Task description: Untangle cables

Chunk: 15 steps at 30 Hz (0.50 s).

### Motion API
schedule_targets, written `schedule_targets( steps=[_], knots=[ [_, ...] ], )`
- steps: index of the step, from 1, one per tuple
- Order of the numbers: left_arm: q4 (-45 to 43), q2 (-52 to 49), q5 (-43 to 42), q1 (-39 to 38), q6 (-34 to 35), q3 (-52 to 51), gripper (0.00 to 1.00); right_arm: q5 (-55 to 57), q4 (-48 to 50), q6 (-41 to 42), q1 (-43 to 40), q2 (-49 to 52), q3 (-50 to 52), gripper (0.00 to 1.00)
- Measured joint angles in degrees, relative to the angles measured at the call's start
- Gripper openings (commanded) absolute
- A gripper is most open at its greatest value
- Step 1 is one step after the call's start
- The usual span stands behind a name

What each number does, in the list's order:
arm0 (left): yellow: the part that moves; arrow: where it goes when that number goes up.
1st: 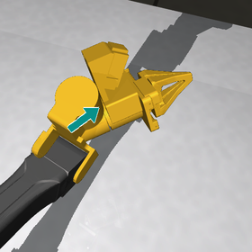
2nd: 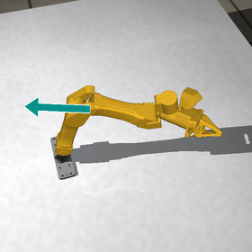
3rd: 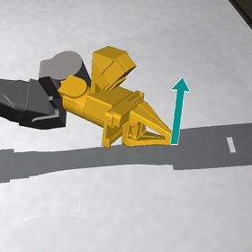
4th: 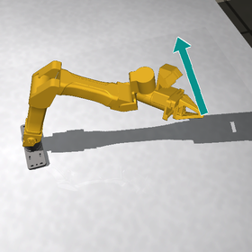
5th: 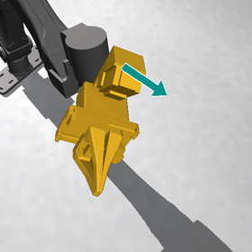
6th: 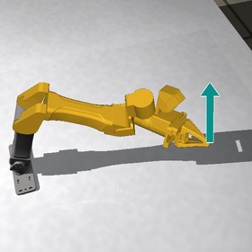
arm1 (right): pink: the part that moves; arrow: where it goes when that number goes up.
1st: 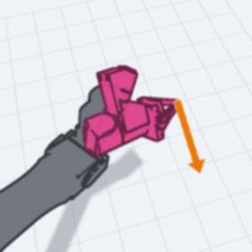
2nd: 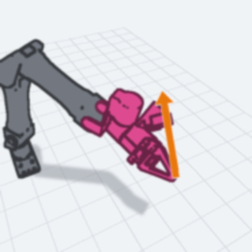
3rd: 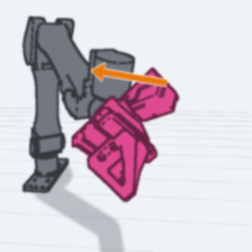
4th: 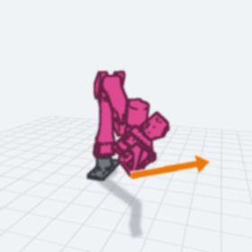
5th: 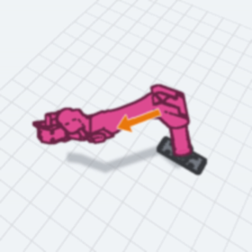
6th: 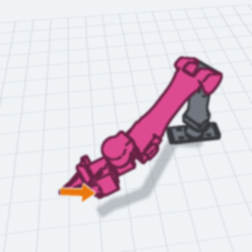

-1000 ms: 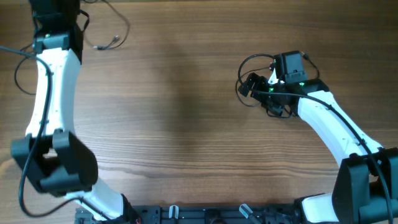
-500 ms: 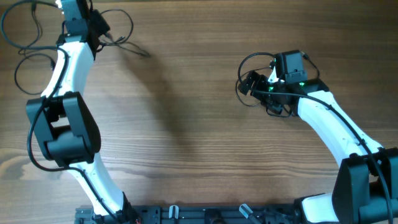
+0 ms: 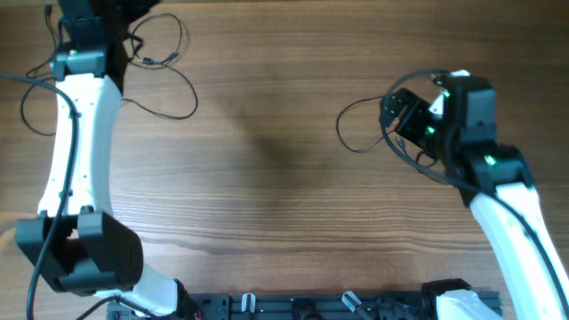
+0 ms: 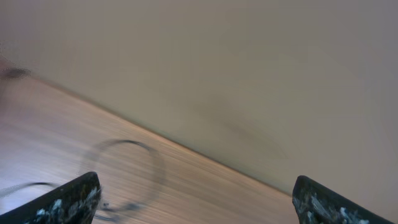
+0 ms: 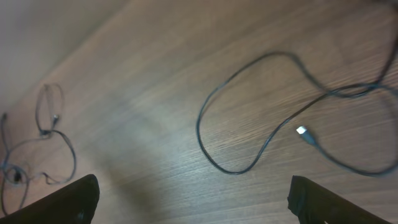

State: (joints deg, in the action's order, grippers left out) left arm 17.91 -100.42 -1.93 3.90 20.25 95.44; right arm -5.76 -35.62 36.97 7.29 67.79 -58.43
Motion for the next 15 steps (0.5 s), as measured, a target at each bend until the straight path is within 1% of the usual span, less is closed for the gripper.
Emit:
schedule_targets(
  steps=[2, 4, 6, 7, 8, 9, 11, 13, 15],
  knots=[
    [2.54, 0.17, -5.03, -3.43, 0.02, 0.09, 1.00, 2.05, -2.16, -0.02, 0.00, -4.37, 0.02, 1.00],
    [4.87, -0.33, -7.10, -6.27, 0.02, 0.02, 1.00, 3.34, -3.89, -0.02, 0.00, -7.28, 0.02, 1.00],
    [7.61, -0.50, -6.67, -9.35, 0.02, -0.04, 1.00, 4.13, -4.68, -0.04, 0.00, -9.75, 0.02, 1.00],
    [7.89, -0.52, -5.25, -9.79, 0.04, -0.04, 1.00, 4.57, -5.84, -0.17, 0.00, -10.99, 0.00, 1.00],
    [10.25, -0.57, -2.05, -12.61, 0.28, -0.04, 1.00, 4.76, -7.13, -0.20, 0.00, -11.87, 0.00, 1.00],
    [11.34, -0.57, -0.11, -13.60, 0.87, -0.04, 1.00, 4.81, -8.31, -0.22, 0.00, -12.11, 0.00, 1.00],
    [14.16, -0.61, 1.88, -14.99, 2.84, -0.04, 1.00, 4.81, -10.10, -0.22, 0.00, -12.13, 0.00, 1.00],
    [15.76, -0.68, 0.48, -15.87, 3.80, -0.04, 1.00, 4.83, -10.47, -0.20, 0.00, -12.13, 0.00, 1.00],
    [16.28, -1.05, -2.82, -17.16, 4.37, -0.04, 1.00, 4.94, -10.47, 0.44, 0.00, -12.13, 0.00, 1.00]
  ],
)
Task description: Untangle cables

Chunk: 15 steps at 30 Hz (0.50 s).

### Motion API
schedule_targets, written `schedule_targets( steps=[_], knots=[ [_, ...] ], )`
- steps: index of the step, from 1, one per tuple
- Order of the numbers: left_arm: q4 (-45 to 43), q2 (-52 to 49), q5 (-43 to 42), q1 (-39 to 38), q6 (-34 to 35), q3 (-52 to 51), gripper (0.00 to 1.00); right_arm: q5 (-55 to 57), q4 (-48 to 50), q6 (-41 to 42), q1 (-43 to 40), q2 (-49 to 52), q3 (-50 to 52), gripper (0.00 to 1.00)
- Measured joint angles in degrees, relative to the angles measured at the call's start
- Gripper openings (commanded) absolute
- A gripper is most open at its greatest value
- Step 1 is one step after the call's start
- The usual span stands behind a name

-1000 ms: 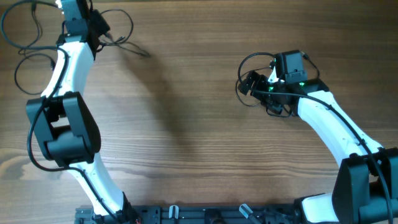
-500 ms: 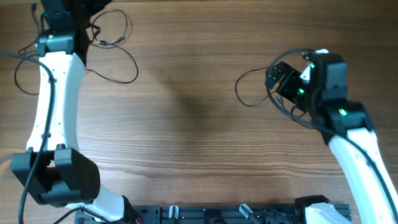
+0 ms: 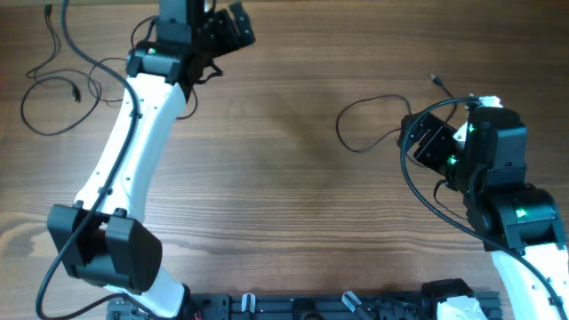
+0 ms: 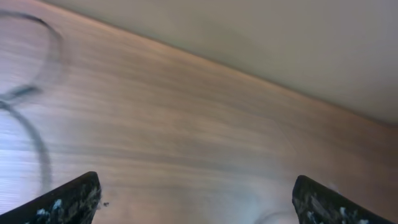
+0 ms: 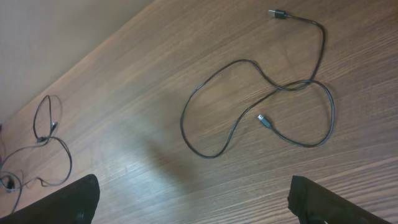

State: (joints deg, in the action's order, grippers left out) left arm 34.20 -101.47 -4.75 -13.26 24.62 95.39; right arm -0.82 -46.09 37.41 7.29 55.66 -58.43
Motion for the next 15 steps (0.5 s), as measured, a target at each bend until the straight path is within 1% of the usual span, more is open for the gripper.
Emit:
schedule_targets(
  steps=[2, 5, 7, 9, 12, 15],
  knots=[
    [-0.04, -1.25, -4.09, -2.32, -0.46, 0.00, 1.00, 0.66, -0.48, 2.67, 0.00, 0.00, 0.00, 1.00],
    [-0.04, -5.53, -8.31, -7.63, -5.38, 0.02, 1.00, 4.96, -3.93, 9.88, 0.00, -0.17, 0.00, 1.00],
    [-0.26, -10.08, -10.10, -12.15, -11.13, 0.00, 1.00, 9.97, -5.99, 14.10, -0.02, -1.38, 0.02, 1.00],
    [-0.81, -14.19, -11.02, -16.13, -17.18, -0.09, 1.00, 13.20, -7.15, 16.22, -0.02, -3.48, 0.02, 1.00],
    [-3.34, -18.73, -11.78, -21.20, -25.75, -0.42, 1.00, 15.74, -8.66, 17.75, -0.02, -7.17, 0.02, 1.00],
    [-6.43, -21.24, -11.91, -25.51, -32.54, -0.42, 1.00, 17.00, -9.44, 18.51, -0.02, -9.73, 0.00, 1.00]
  ],
)
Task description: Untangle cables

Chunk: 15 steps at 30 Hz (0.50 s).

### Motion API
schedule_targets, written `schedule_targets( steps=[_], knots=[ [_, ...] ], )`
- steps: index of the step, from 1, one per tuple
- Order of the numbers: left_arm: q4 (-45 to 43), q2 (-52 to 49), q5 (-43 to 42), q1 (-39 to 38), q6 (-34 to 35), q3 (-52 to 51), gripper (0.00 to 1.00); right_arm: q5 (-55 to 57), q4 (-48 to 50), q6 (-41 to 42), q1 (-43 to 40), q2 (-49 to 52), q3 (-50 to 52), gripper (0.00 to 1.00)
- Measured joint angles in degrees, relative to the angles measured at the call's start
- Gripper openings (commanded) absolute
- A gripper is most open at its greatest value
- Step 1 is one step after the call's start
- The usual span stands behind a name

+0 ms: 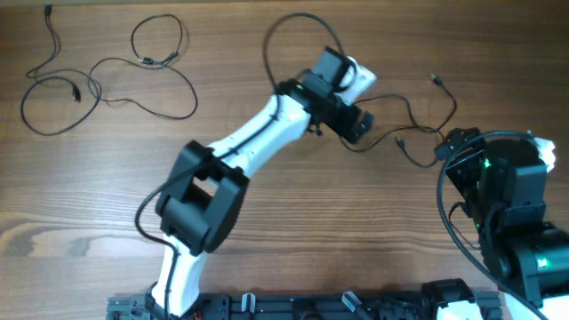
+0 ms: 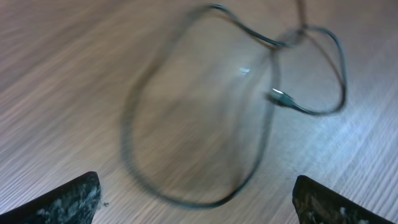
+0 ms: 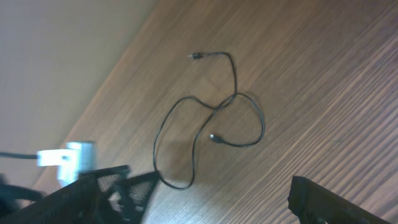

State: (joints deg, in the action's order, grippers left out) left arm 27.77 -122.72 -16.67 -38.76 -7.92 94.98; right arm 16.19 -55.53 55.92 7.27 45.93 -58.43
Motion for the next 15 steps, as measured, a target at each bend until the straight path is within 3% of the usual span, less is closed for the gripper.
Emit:
schedule_targets(
  steps=[7, 12, 15],
  knots=[
    [-6.05, -2.99, 1.66, -6.19, -6.67, 0.00, 1.00, 0.81, -2.89, 0.44, 0.00, -0.15, 0.02, 1.00],
    [-7.52, -6.51, 2.64, -8.15, -7.87, 0.00, 0.75, 0.81, -3.06, 0.44, 0.00, -0.15, 0.02, 1.00],
    [-8.85, -8.68, 3.82, -9.03, -8.17, 0.00, 0.67, 0.81, -3.93, 0.44, 0.00, -0.15, 0.02, 1.00]
  ],
)
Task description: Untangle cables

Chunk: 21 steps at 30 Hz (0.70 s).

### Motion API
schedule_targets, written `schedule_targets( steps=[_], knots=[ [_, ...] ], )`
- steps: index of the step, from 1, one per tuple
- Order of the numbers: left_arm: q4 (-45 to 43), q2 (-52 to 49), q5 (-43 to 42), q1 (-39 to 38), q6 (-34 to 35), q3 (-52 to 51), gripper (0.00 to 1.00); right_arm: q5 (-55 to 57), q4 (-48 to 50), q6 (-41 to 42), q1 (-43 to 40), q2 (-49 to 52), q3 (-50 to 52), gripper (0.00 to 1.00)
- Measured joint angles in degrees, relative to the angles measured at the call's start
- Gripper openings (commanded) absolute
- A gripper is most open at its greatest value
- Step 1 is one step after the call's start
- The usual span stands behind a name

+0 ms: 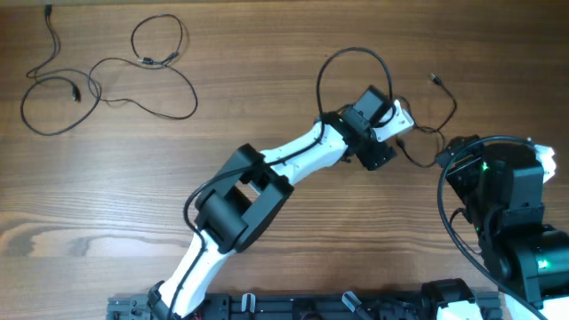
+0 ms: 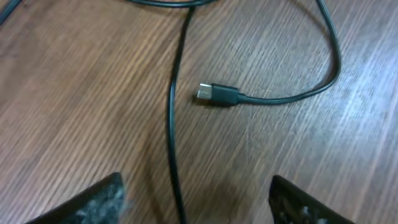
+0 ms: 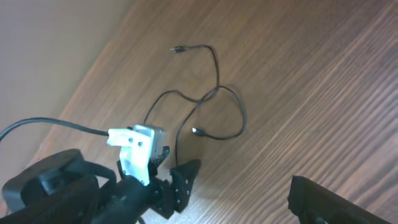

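Note:
A thin black cable lies looped at the right of the table, also seen in the right wrist view. My left gripper is open and low over its left part. One strand runs down between the open fingers, and the cable's plug lies just beyond them. My right gripper is open, drawn back to the right of the cable, with nothing in it. Its camera shows the left gripper beside the loop. A second set of thin black cables lies spread at the far left.
The left arm stretches diagonally across the middle of the wooden table. Its own feed cable arches above the wrist. The right arm's base stands at the front right. A black rail runs along the front edge.
My left gripper has moved right and nearer the front, and now sits low over the right cable with a strand between its open fingers. The right arm has hardly moved.
At first my left gripper was at the far left by the other cables, and the right gripper hung over the right cable. Then the left arm was at the top middle and the right arm further back. Later the left gripper reached the right cable's loop, now low over it.

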State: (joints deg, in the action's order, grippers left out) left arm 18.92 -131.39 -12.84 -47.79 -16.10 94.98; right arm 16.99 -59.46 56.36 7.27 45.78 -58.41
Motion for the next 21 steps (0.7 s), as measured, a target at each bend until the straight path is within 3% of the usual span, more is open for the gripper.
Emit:
schedule_targets(
  steps=[1, 4, 6, 15, 18, 21],
  knots=[
    [-0.74, -0.35, 1.25, -0.22, -0.13, 0.00, 0.63, 0.00, -0.50, 0.00, 0.00, 0.00, 0.00, 1.00],
    [-2.21, -0.57, 5.09, -0.24, -0.04, 0.00, 0.35, 0.00, -1.62, -0.07, 0.00, 0.00, 0.00, 1.00],
    [-2.27, -0.57, 7.08, 0.04, 0.28, 0.00, 0.05, 0.00, -1.84, -0.24, 0.00, 0.00, 0.00, 1.00],
    [4.87, 3.56, 19.23, 2.78, 0.33, -0.44, 0.04, 0.00, -1.77, -0.26, 0.00, 0.00, 0.00, 1.00],
    [8.76, 11.52, 20.57, 4.63, 0.33, -0.87, 0.04, 0.00, -1.22, -0.26, 0.00, 0.00, 0.00, 1.00],
    [13.20, 28.39, 22.58, 9.84, 0.33, -0.35, 0.04, 0.00, -1.16, -0.26, 0.00, 0.00, 0.00, 1.00]
  ],
)
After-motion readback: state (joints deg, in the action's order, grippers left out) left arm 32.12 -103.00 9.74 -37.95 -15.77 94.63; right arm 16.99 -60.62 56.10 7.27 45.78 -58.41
